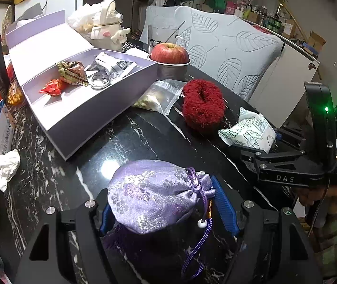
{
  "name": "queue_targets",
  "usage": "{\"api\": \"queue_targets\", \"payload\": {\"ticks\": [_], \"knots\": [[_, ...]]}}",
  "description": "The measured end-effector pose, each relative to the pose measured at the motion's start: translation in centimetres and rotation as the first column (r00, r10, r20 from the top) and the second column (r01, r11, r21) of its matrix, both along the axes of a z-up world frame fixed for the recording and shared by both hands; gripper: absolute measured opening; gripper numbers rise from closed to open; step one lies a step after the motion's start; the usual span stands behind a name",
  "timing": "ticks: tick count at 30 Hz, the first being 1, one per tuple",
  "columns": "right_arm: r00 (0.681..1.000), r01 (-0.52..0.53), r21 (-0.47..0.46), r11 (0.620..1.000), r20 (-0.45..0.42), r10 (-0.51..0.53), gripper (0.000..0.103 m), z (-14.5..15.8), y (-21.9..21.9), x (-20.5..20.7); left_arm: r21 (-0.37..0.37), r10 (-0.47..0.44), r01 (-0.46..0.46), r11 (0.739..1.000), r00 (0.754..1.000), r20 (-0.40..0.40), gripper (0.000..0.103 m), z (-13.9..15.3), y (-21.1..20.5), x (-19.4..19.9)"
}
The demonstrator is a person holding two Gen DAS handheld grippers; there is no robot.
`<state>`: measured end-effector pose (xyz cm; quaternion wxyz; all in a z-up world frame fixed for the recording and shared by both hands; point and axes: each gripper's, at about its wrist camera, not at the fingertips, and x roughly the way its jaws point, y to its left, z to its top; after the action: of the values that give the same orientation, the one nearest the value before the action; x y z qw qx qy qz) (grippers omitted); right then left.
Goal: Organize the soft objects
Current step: 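Grasp the purple drawstring pouch with the left tool while the right tool grasps the white packet, then carry the purple pouch and white packet with both tools over the lilac box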
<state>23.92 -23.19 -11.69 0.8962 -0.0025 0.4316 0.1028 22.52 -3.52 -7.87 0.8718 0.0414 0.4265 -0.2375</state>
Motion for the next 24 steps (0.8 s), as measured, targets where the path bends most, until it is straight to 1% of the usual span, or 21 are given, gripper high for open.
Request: {"api": "queue_targets", "payload": {"ticks": [11,16,24], "knots": [[0.999,0.036,0.008,0.999,0.009,-0.037,0.067,0.8,0.3,-3.7,-0.028,0.013,-0.013,1.0,1.0,0.021,0.071,0.4,1.3,-2.3],[0.999,0.042,0.027,0.999,0.021,-0.042,0.067,1.4,0.9,-5.3,-0.038,0.025,-0.024,0.999,0.999,0.028,0.071,0.6,2.1,-3.2],[0.999,0.002,0.064,0.998,0.042,-0.005,0.067,2.3,2.7,-7.3,-0.051,0.068,-0.065,0.997,0.996,0.057,0.071,1.3,3.9,-4.7]]}}
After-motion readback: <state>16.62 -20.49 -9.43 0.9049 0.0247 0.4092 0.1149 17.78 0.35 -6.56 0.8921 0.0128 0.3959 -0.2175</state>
